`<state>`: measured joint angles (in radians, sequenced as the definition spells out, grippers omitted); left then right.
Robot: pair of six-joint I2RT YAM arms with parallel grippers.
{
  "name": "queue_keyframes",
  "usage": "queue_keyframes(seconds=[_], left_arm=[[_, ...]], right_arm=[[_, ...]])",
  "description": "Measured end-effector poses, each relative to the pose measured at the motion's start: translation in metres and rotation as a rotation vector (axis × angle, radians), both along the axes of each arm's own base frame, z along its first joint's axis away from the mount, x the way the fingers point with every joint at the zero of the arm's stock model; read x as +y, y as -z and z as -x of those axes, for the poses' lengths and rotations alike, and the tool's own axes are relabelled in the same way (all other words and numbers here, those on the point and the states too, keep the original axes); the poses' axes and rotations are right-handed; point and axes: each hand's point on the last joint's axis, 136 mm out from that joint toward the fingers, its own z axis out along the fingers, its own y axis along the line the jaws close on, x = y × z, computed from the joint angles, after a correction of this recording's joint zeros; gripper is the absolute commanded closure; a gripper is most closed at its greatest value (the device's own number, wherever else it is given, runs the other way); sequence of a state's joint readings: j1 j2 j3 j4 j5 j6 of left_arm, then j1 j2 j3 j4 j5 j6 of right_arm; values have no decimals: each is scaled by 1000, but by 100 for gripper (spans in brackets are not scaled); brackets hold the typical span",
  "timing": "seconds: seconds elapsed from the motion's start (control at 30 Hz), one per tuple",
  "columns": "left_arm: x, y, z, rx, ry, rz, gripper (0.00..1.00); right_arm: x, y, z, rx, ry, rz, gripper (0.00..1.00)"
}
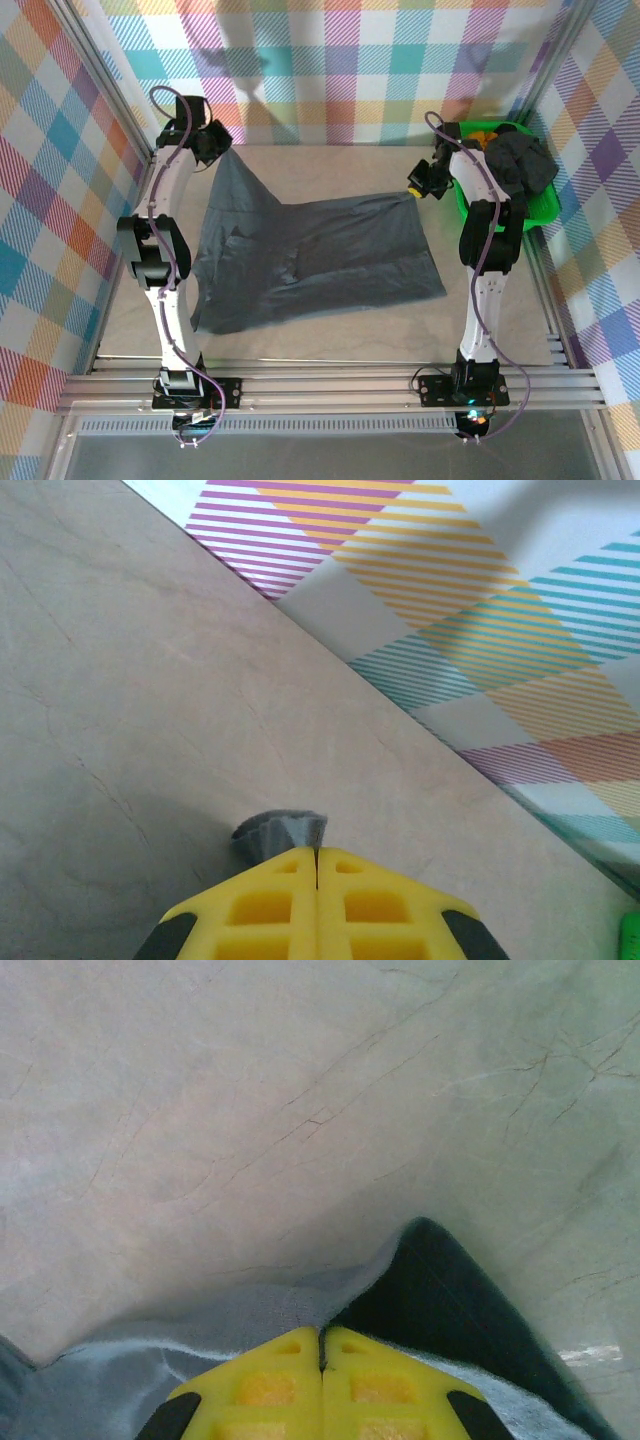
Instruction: Fold and stack the t-shirts
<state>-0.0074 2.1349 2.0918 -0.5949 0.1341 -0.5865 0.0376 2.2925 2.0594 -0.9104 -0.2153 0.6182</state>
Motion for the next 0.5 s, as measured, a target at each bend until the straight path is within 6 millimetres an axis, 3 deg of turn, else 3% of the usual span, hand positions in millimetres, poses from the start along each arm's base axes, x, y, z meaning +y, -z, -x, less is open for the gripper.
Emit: queue_keyframes(seconds=[0.13, 0.3, 0.4, 0.5], left_arm=[[-2, 18, 11, 30, 9, 9, 100], [-4, 42, 64, 120, 0, 37, 100], [-7, 27, 105, 111, -5, 56, 100], [-8, -7, 149, 43, -23, 69, 100]], right_arm=[[1, -1, -1, -6, -3, -21, 100], [-1, 11, 1, -12, -32, -38, 100], [-4, 24, 13, 6, -52, -35, 100], [-7, 25, 33, 10, -67, -28, 100]])
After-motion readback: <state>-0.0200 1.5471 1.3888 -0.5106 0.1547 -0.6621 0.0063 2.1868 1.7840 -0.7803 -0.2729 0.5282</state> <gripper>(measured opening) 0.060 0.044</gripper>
